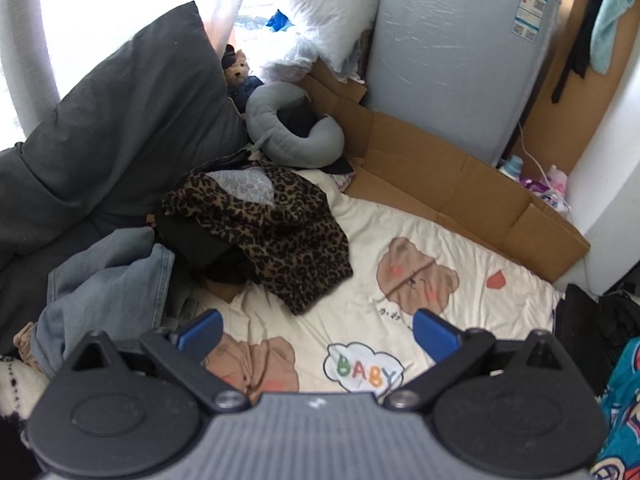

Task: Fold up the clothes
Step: 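Move the left tool toward the leopard-print garment and lower it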

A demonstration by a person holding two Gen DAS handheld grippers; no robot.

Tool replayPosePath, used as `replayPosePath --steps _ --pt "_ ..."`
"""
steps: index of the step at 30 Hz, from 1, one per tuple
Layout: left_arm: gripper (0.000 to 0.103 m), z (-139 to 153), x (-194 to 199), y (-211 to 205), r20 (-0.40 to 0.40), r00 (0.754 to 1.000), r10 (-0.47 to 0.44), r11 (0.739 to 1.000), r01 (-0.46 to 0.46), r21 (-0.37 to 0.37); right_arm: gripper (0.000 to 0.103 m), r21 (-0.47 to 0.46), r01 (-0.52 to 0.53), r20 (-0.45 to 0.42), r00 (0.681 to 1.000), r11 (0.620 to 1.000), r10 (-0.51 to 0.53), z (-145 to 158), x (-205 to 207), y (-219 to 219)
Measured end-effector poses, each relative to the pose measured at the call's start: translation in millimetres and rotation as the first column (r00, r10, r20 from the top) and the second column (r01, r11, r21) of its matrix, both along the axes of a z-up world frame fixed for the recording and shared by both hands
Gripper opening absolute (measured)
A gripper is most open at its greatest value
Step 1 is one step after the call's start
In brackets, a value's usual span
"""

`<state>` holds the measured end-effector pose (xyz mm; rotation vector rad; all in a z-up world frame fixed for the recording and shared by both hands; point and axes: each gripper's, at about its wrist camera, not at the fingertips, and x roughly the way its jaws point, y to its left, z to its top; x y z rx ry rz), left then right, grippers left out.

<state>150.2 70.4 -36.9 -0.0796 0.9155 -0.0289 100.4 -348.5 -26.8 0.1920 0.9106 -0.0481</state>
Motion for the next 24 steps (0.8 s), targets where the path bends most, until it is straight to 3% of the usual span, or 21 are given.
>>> replayPosePath --steps 9,15,24 --pt "0.102 -17.0 35.5 9.8 0.025 0.999 0.044 0.999 -0.044 -0.001 0.103 -0.008 -0.052 0.015 0.999 0.999 0.052 -23.9 24.8 -1.2" --pt "0.102 -38.9 64.6 6.7 0.038 0.998 0.041 0.999 -0.042 0.008 0.103 -0.081 -0.082 0.055 0.995 0.993 0.086 -36.6 39.9 3.3" --pt "0.102 -73.6 113.3 -19.3 0.037 0.999 -0.01 0.999 0.009 0.034 0.103 -0.036 -0.086 0.042 0.995 0.996 0.087 -62.5 59.4 -7.0"
